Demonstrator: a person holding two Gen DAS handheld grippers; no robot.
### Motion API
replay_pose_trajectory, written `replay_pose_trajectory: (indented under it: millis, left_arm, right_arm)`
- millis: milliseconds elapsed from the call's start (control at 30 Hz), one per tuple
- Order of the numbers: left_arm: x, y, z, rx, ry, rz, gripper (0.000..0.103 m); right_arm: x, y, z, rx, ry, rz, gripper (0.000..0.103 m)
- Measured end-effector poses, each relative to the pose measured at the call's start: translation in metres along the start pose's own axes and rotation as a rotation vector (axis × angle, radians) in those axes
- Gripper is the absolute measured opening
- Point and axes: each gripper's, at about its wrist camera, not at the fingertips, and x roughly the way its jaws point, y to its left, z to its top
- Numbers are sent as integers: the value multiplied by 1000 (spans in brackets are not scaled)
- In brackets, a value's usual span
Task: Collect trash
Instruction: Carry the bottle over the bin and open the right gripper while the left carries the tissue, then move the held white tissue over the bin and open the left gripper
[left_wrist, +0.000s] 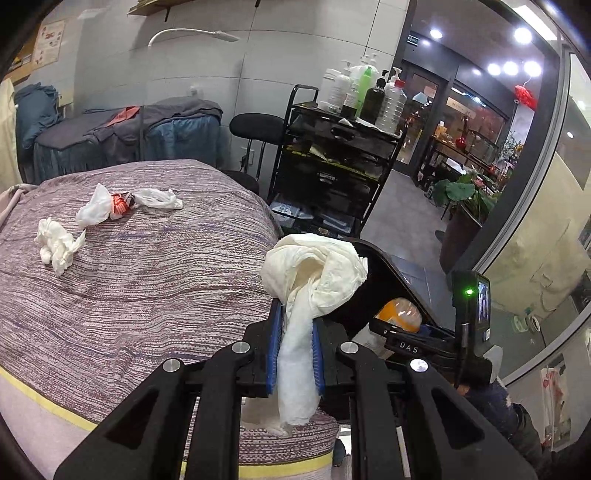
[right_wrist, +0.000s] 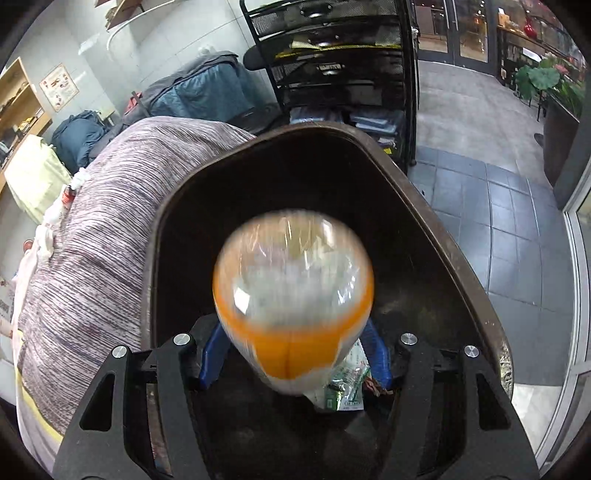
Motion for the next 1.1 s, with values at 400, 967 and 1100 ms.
replay_pose_trajectory:
  millis: [400,967,1100]
  left_arm:
    - [8,-23,3,38,21,-51,15]
    - [55,-71,8,110,132,-158,15]
    - [64,-78,5,121,159,-166,15]
  right_arm:
    - [-36,2,-1,10,-93,24,74]
    - [-75,-33,12,105,-227,-43,78]
    - [-75,-42,14,124,-230,-56,78]
